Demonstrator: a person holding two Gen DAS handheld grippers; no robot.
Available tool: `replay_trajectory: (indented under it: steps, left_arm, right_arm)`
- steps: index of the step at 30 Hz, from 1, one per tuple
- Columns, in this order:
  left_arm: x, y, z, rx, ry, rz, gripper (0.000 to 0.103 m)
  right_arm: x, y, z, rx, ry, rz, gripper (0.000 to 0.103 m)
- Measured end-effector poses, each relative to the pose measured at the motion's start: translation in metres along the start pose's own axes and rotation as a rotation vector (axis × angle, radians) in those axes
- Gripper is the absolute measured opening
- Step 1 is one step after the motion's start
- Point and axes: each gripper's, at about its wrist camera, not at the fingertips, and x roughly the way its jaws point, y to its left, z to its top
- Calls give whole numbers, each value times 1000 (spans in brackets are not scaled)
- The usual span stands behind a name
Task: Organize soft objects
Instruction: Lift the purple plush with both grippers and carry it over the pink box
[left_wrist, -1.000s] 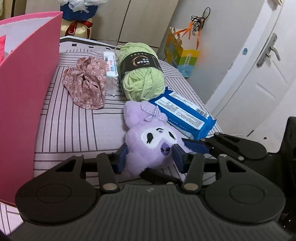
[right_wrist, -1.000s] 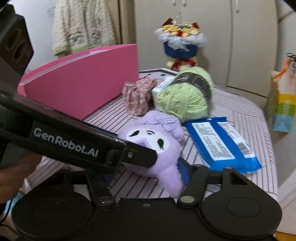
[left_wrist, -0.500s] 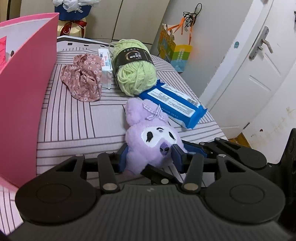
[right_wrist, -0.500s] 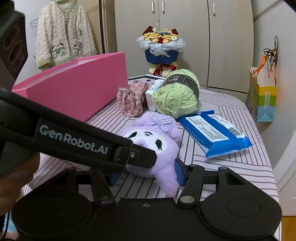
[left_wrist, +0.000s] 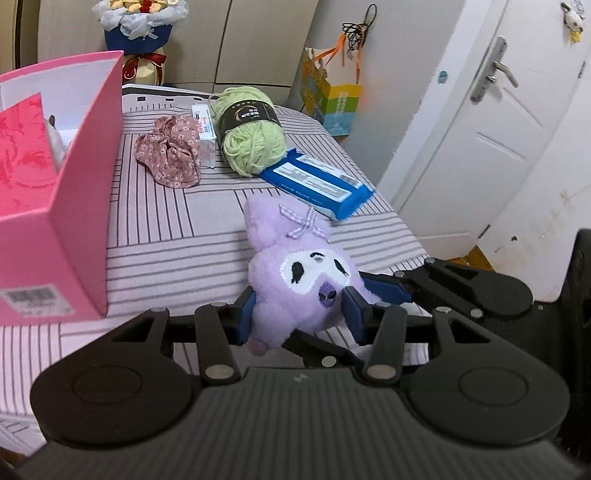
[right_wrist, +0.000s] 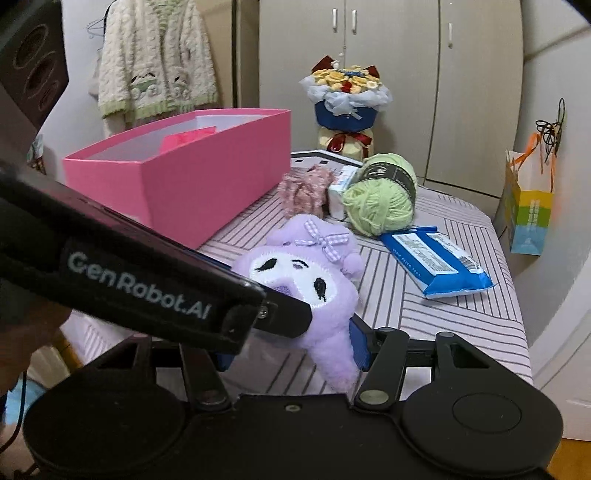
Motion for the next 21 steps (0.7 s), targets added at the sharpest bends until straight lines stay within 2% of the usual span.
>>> replay_trajectory:
  steps: [8, 13, 21]
  left_arm:
    - [-37, -2, -10, 20, 24, -21, 48]
    - [-71, 6, -6, 18, 0, -42, 48]
    - [-119, 15, 2, 72, -101, 20, 48]
  right_arm:
    - [-29, 27, 14, -102, 43, 18, 63]
    - [-51, 46, 28, -162, -16, 43, 64]
    - [-60, 66, 58, -171, -114, 99, 64]
